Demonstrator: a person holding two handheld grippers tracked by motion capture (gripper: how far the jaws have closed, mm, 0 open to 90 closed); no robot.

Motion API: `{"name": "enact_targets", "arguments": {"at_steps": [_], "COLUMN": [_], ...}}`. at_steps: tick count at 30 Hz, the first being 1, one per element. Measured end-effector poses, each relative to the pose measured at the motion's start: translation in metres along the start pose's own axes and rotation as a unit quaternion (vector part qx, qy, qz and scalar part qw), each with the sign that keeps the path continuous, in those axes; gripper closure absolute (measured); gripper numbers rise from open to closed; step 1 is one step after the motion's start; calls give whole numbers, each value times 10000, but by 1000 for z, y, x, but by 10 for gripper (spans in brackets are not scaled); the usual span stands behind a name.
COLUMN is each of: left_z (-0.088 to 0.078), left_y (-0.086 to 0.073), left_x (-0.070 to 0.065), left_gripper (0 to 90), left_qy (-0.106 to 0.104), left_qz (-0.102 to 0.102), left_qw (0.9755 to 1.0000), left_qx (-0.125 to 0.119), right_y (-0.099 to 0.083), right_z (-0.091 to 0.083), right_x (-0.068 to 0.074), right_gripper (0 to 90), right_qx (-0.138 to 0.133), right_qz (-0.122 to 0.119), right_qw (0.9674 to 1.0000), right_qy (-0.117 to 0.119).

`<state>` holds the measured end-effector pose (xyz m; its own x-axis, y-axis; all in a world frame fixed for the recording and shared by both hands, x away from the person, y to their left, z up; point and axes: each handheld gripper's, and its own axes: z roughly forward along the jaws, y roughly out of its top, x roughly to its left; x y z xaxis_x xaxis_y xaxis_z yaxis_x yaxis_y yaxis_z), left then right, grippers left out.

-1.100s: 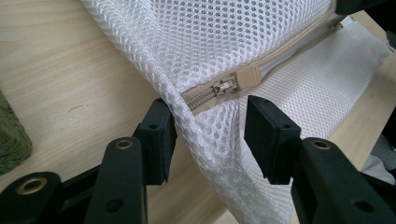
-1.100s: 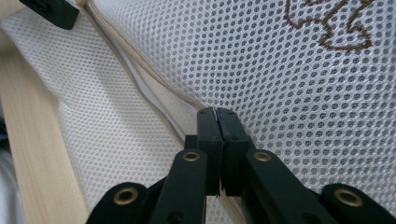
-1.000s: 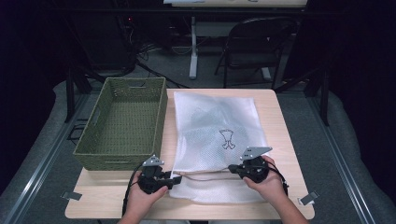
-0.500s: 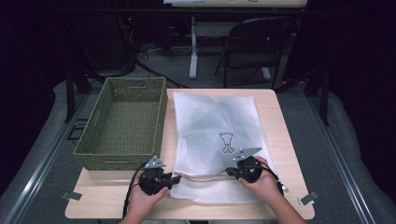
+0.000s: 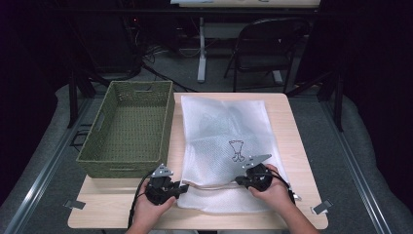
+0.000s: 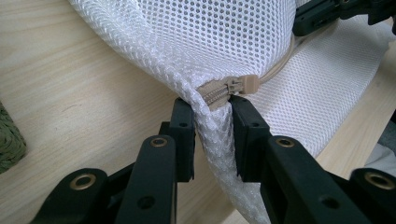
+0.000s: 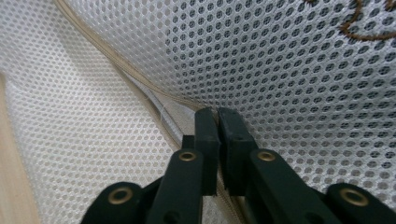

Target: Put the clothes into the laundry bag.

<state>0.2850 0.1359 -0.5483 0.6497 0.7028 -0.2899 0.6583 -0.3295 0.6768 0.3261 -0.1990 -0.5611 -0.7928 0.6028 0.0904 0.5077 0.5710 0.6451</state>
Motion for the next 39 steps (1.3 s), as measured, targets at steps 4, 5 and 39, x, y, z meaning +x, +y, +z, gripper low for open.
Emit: {"name": "enact_targets", "arguments": {"at_steps": [4, 5, 39], "left_z": [1, 1, -4], "left_y": [-1, -1, -2], "left_x": [-1, -1, -3], "left_gripper": [738, 738, 690], "left_qy": [12, 14, 126], "left_qz": [-9, 6, 62], "left_qw": [10000, 10000, 9999], "left_qx": [-11, -9, -62], "right_y": [1, 1, 46], "right_z": [-5, -6, -8], "right_x": [0, 0, 38], "right_gripper": [794, 772, 550], "right_qx": [-131, -185, -825], "right_qz": [69, 100, -220], "right_qw": [9999, 9998, 9958], "right_qy": [14, 38, 334]}}
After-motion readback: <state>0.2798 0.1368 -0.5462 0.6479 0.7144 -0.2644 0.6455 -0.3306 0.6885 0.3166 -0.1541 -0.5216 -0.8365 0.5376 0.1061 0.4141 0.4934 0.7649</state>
